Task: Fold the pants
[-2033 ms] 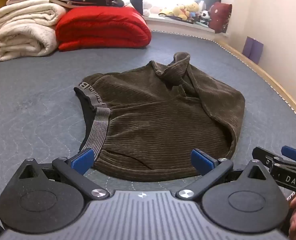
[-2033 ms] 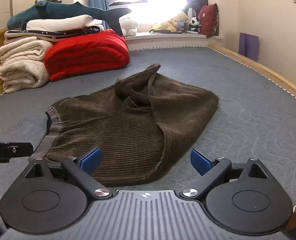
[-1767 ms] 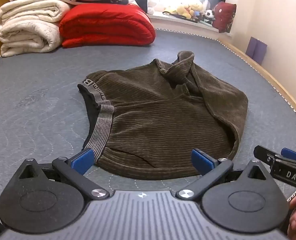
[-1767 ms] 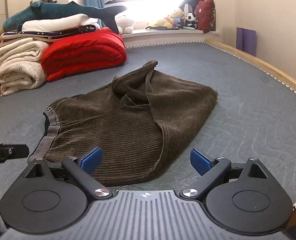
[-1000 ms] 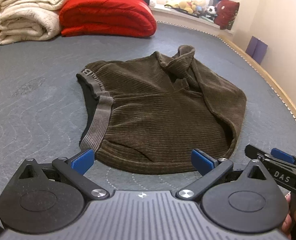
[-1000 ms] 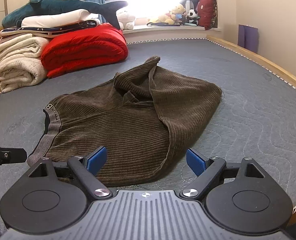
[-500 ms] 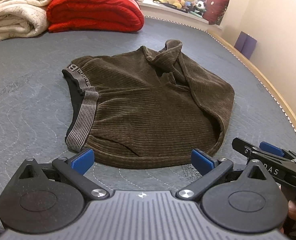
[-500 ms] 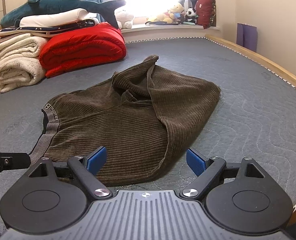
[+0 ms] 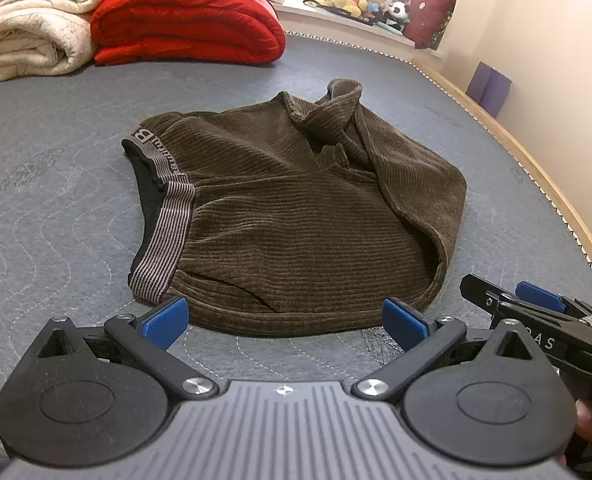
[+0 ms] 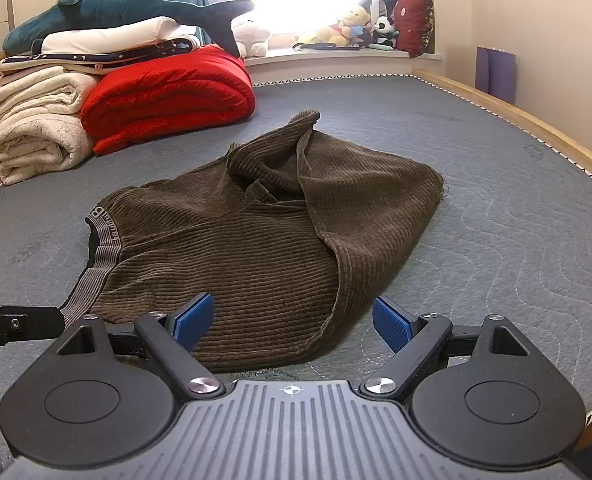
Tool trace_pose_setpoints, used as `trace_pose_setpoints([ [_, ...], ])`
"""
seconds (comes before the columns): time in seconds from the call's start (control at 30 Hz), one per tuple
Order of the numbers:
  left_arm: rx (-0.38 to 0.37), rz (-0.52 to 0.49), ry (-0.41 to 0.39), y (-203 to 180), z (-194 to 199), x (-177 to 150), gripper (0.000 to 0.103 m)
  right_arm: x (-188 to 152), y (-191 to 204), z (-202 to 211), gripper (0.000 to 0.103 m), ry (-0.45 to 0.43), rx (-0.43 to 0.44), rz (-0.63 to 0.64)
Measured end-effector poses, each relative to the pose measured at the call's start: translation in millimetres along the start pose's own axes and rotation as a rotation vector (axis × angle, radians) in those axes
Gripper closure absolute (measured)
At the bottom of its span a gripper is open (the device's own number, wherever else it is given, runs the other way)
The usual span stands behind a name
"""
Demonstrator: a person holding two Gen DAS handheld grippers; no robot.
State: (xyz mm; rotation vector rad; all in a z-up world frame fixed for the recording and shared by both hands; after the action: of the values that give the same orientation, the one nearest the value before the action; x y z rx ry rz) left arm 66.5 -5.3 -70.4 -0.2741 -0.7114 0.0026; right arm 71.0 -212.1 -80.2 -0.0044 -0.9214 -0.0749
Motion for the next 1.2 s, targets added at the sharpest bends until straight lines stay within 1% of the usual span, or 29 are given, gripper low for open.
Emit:
trace_pose_setpoints([
  [0.37,0.002,-0.011,0.002,-3,0,0,0.0,0,0,0,0.015,0.002,0.001,-0.004],
  [0.57,0.019,-0.01,0.02,-2,-4,-1,0.0,0,-1,0,0.015,0.006,0.0,-0.009],
  [0.7,0.007,-0.008,0.012,-2,-5,-1,0.0,0,-3,-1,0.015,0.009,-0.006,-0.013],
  [0.87,-0.006,0.007,0.003,-1,-4,-1,0.0,-1,-2,-3,0.024,0.012,-0.014,-0.006],
  [0.93,-0.014,0.007,-0.029,-2,0,2,0.0,-2,1,-4,0.036,0.007,-0.012,0.004],
  [0.97,-0.013,0.003,-0.05,-2,2,4,0.0,-2,2,-4,0.039,0.001,-0.017,0.01],
  [1.0,-0.008,-0.004,-0.072,-2,5,6,0.0,-2,3,-4,0.045,-0.006,-0.025,0.019],
  [1.03,-0.004,-0.01,-0.094,-3,8,7,0.0,-2,4,-3,0.048,-0.02,-0.033,0.03],
  [1.13,-0.003,-0.024,-0.124,-5,12,11,0.0,1,6,0,0.048,-0.06,-0.043,0.043],
  [1.2,0.005,-0.034,-0.143,-5,16,15,0.0,3,7,0,0.048,-0.071,-0.046,0.052],
])
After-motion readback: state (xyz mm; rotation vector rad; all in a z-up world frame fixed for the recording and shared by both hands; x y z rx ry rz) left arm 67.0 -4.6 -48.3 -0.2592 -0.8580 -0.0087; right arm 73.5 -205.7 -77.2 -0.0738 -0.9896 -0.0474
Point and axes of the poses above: each gripper's, at about its wrist camera, not at the fingertips, and z roughly against the way its jaws point, y to its left, x to its top, the point moved 9 cm from there along -z, roughly the way its jaws point, and after that the axes turned 6 degrees about -x, right-handed, at the moved point
